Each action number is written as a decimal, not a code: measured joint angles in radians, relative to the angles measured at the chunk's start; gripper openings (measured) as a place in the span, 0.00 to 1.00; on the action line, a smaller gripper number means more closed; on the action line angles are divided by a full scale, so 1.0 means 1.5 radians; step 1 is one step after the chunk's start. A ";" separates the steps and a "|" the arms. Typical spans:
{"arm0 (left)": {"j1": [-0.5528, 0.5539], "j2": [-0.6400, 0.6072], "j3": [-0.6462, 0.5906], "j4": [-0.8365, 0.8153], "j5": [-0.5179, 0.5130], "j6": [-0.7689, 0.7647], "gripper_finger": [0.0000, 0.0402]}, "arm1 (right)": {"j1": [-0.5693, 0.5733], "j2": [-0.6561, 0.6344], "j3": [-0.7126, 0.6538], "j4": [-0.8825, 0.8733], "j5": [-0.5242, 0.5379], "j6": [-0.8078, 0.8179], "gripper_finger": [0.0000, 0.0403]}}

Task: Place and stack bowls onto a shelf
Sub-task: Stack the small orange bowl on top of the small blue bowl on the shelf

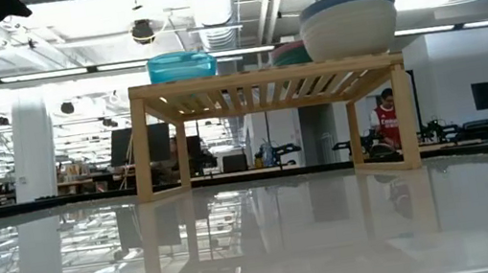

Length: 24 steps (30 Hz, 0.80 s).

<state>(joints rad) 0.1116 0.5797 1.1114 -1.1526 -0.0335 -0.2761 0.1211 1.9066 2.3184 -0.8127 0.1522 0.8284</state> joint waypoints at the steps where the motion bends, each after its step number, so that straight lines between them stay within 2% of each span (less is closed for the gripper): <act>1: 0.000 0.000 0.000 0.000 -0.007 -0.003 0.53 | -0.016 -0.015 0.000 0.028 0.010 -0.024 0.06; 5: 0.000 0.000 0.000 0.001 -0.033 -0.027 0.53 | -0.089 -0.040 0.002 0.070 0.017 -0.087 0.06; 11: 0.000 0.000 0.000 0.002 -0.065 -0.068 0.53 | -0.184 0.010 -0.002 0.041 -0.054 -0.121 0.06; 19: 0.000 0.000 0.000 0.003 -0.106 -0.123 0.53 | -0.235 0.042 -0.002 -0.085 -0.067 -0.133 0.06; 24: 0.000 0.000 0.000 0.014 -0.139 -0.141 0.53 | -0.238 0.067 0.000 -0.089 -0.066 -0.160 0.06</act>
<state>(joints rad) 0.1120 0.5800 1.1118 -1.1309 -0.2424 -0.4872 -0.2355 2.0067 2.3180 -0.9464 0.0536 0.5888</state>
